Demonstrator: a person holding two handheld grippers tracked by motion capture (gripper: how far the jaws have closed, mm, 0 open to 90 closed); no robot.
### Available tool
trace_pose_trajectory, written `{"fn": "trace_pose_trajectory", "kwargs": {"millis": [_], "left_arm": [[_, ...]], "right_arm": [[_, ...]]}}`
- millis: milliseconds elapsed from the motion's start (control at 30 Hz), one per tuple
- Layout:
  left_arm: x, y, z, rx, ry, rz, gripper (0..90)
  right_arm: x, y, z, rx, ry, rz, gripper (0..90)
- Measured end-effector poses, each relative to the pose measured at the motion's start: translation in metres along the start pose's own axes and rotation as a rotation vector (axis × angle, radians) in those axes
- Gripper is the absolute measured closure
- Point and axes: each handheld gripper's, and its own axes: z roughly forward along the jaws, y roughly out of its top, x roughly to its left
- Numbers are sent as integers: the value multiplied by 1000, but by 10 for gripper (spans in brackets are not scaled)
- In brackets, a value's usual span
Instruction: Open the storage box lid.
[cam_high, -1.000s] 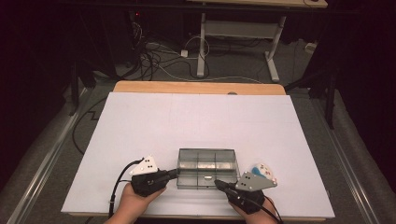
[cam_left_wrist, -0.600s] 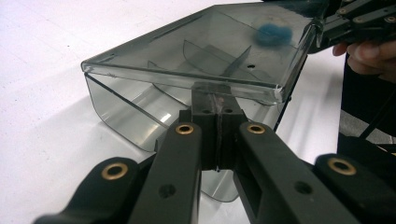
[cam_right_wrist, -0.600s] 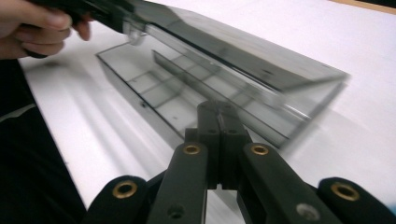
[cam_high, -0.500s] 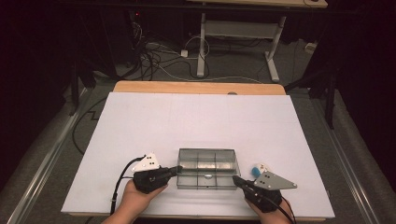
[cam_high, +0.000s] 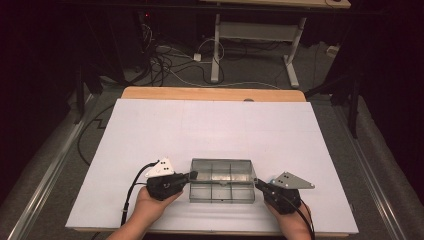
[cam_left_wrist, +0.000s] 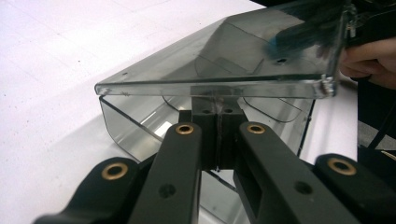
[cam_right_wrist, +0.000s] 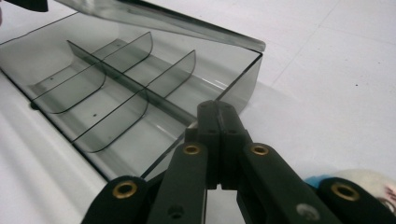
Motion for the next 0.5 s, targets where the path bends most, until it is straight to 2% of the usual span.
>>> {"fn": "trace_pose_trajectory", "kwargs": {"millis": [233, 300, 500], "left_arm": [[5, 7, 9, -3, 1, 8, 876], [7, 10, 11, -4, -11, -1, 876], [13, 16, 17, -6, 1, 4, 877]], "right_arm": [[-6, 4, 9, 14, -10, 2, 900], [-6, 6, 11, 14, -5, 1, 900], [-8, 8, 13, 12, -7, 1, 900]]}}
